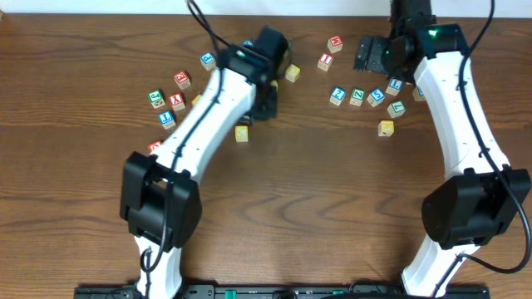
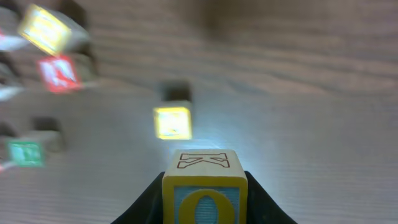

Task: Spell out CORL

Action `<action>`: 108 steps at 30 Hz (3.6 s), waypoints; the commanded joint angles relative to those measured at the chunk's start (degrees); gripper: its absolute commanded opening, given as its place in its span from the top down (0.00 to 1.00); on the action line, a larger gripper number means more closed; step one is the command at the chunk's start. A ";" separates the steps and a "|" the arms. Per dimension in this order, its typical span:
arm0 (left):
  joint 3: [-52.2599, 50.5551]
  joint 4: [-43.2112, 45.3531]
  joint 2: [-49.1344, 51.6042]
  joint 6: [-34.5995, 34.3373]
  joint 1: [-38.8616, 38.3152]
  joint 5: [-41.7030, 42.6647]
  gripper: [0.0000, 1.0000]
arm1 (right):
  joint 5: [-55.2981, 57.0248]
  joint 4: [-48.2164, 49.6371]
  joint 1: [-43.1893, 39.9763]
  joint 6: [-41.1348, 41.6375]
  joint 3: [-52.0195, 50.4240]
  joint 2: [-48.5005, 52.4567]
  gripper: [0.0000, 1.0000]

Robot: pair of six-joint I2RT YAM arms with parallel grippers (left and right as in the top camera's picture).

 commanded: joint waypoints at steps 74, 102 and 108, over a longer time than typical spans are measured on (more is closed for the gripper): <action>-16.72 22.34 -2.29 -0.20 -2.49 -2.49 0.48 | 0.70 -3.41 -0.44 0.74 0.11 0.50 0.01; -16.72 11.61 -23.63 4.98 12.46 -3.10 0.03 | 0.66 -6.05 0.44 -1.40 0.11 0.50 0.01; -16.72 10.95 -23.63 5.33 15.67 -3.08 0.03 | 0.68 -6.10 1.64 -1.40 0.11 0.50 0.01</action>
